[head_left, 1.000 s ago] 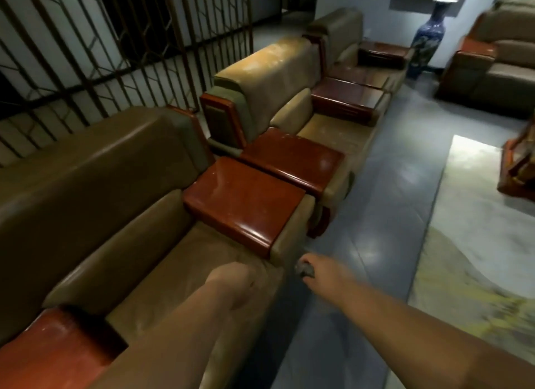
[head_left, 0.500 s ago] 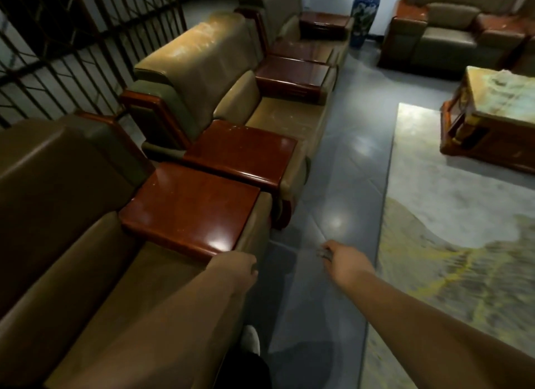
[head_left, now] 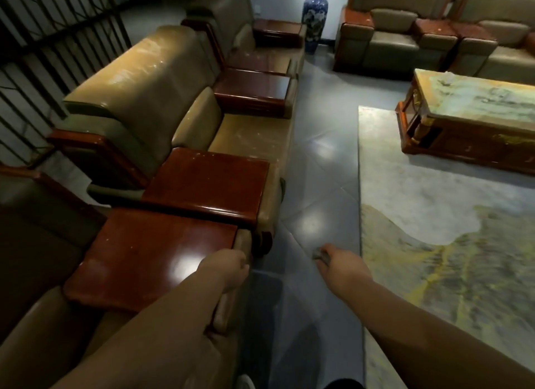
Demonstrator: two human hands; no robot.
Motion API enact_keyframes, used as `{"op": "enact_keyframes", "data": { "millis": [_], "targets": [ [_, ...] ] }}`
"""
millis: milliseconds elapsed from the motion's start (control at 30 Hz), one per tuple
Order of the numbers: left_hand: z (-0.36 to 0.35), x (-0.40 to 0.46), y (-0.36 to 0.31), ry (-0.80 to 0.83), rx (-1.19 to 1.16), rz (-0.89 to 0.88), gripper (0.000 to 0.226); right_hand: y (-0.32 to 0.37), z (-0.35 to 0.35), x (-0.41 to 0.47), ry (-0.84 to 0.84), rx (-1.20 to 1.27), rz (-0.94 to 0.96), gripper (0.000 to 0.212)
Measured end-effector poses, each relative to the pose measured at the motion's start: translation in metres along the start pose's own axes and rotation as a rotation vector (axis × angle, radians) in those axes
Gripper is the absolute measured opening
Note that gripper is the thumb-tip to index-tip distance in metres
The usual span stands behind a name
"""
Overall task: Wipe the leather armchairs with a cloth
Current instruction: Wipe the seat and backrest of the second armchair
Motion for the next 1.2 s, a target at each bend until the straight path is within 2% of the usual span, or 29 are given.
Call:
{"op": "enact_keyframes", "data": {
  "millis": [133,333,433,633,767,900,1200],
  "targets": [
    [0.014,0.034,-0.013,0.02,0.02,-0.032,0.038,-0.015,0.005,0.017,-0.013,-0.014,0.007,0.032],
    [0.046,0.096,-0.051,0.051,-0.02,-0.022,0.029,-0.058,0.025,0.082,0.092,0.017,-0.038,0.036],
    [0.075,0.137,-0.071,0.053,-0.026,0.012,0.033,-0.088,0.041,0.127,0.102,-0.021,-0.023,0.033],
    [0.129,0.212,-0.117,0.107,-0.038,0.085,0.031,-0.14,0.108,0.232,0.149,-0.136,0.059,0.036],
    [0.16,0.252,-0.162,0.092,-0.02,0.052,0.04,-0.164,0.155,0.299,0.212,-0.14,0.063,0.038],
    [0.195,0.284,-0.197,0.097,0.1,-0.014,0.044,-0.177,0.185,0.353,0.26,-0.169,0.07,0.036],
    [0.225,0.378,-0.166,0.112,0.063,0.098,0.045,-0.166,0.19,0.45,0.26,-0.187,0.145,0.044]
  ]
}}
Point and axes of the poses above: each hand's wrist, its own x-axis towards the middle knuckle, its own z-axis out of the back of the hand, y = z × x, the point moved 3 cm from there along x, towards the middle knuckle, and after that the axes turned 11 degrees about x, right-handed, at the moved point
